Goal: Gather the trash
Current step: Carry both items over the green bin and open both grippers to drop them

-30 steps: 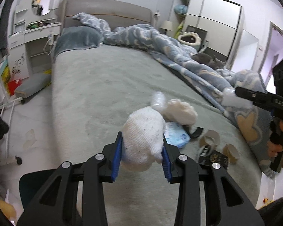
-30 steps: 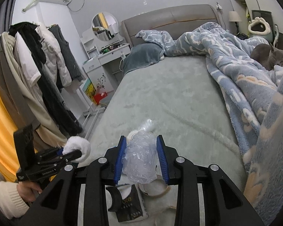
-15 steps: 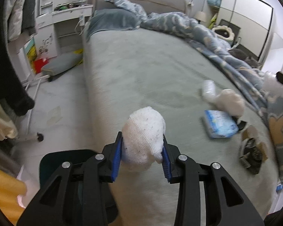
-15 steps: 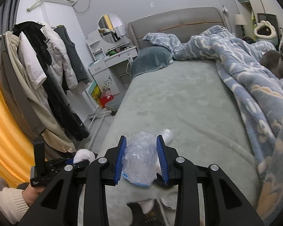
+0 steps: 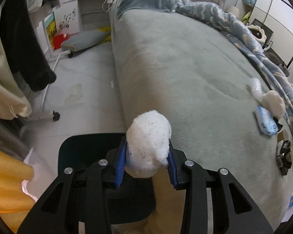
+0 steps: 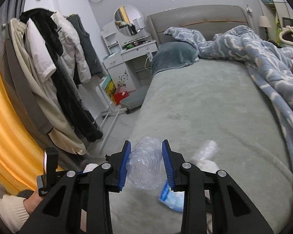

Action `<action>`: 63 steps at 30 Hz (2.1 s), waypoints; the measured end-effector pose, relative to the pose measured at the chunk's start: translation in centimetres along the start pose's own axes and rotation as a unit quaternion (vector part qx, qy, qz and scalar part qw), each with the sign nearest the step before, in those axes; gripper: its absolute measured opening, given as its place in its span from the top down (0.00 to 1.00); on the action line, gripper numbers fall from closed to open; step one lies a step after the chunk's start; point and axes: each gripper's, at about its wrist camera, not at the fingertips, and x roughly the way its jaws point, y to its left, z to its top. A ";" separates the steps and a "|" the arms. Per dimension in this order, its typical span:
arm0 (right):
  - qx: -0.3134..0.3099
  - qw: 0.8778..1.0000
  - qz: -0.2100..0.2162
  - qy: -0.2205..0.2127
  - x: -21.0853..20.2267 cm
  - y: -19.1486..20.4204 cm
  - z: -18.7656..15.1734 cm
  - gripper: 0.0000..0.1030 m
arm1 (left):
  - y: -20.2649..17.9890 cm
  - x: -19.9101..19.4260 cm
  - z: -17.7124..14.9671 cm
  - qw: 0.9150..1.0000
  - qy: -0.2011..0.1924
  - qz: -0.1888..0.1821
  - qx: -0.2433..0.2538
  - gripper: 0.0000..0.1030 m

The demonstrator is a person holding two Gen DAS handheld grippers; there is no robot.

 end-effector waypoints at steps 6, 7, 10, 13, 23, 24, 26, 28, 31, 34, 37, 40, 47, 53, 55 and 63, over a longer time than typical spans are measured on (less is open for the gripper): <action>-0.016 1.000 0.011 0.016 2.4 2.6 0.2 0.67 | 1.9 1.2 -0.6 1.000 0.029 0.003 -0.002 0.62; -0.020 1.000 0.014 0.018 2.7 3.1 0.2 0.67 | 2.2 1.3 -0.7 0.999 0.032 0.005 -0.001 0.61; -0.022 0.999 0.028 0.028 4.1 4.2 0.2 0.67 | 3.0 1.8 -1.2 0.999 0.048 0.009 -0.006 0.61; -0.023 0.998 0.039 0.037 5.2 5.3 0.0 0.67 | 4.2 2.3 -1.6 0.998 0.060 0.010 -0.013 0.61; -0.027 0.995 0.069 0.068 8.2 8.7 -1.1 0.67 | 6.9 2.5 -2.9 0.996 0.085 0.011 -0.024 0.61; -0.030 0.994 0.070 0.072 8.5 9.1 -1.3 0.67 | 7.2 2.6 -3.1 0.995 0.092 0.009 -0.026 0.61; -0.038 0.993 0.073 0.082 9.4 10.3 -1.8 0.67 | 7.7 2.9 -3.5 0.994 0.104 0.007 -0.029 0.61; -0.044 0.992 0.075 0.094 10.2 11.2 -2.2 0.67 | 8.3 3.4 -4.0 0.992 0.121 0.005 -0.032 0.61; -0.052 0.989 0.078 0.113 11.5 12.7 -3.0 0.67 | 9.0 4.0 -5.0 0.989 0.145 0.006 -0.036 0.61; -0.061 0.986 0.081 0.132 12.7 14.2 -3.8 0.67 | 9.8 4.3 -5.7 0.986 0.164 0.007 -0.040 0.61; -0.070 0.983 0.080 0.152 13.9 15.5 -4.7 0.67 | 10.8 4.6 -6.4 0.982 0.181 0.010 -0.046 0.60; -0.080 0.978 0.075 0.177 15.4 16.4 -6.0 0.67 | 12.1 4.9 -6.9 0.979 0.196 0.011 -0.056 0.59; -0.080 0.969 0.071 0.224 18.6 17.5 -8.4 0.67 | 13.3 5.0 -7.2 0.977 0.205 -0.009 -0.066 0.49; -0.083 0.963 0.060 0.250 20.7 18.2 -9.8 0.67 | 14.0 3.2 -6.6 0.984 0.169 -0.006 -0.053 0.31; -0.082 0.961 0.056 0.258 21.3 18.2 -10.3 0.67 | 14.6 2.2 -6.3 0.987 0.152 -0.002 -0.052 0.30; -0.078 0.951 0.044 0.295 24.0 18.4 -12.4 0.67 | 15.9 -1.3 -5.0 0.996 0.074 -0.017 -0.046 0.26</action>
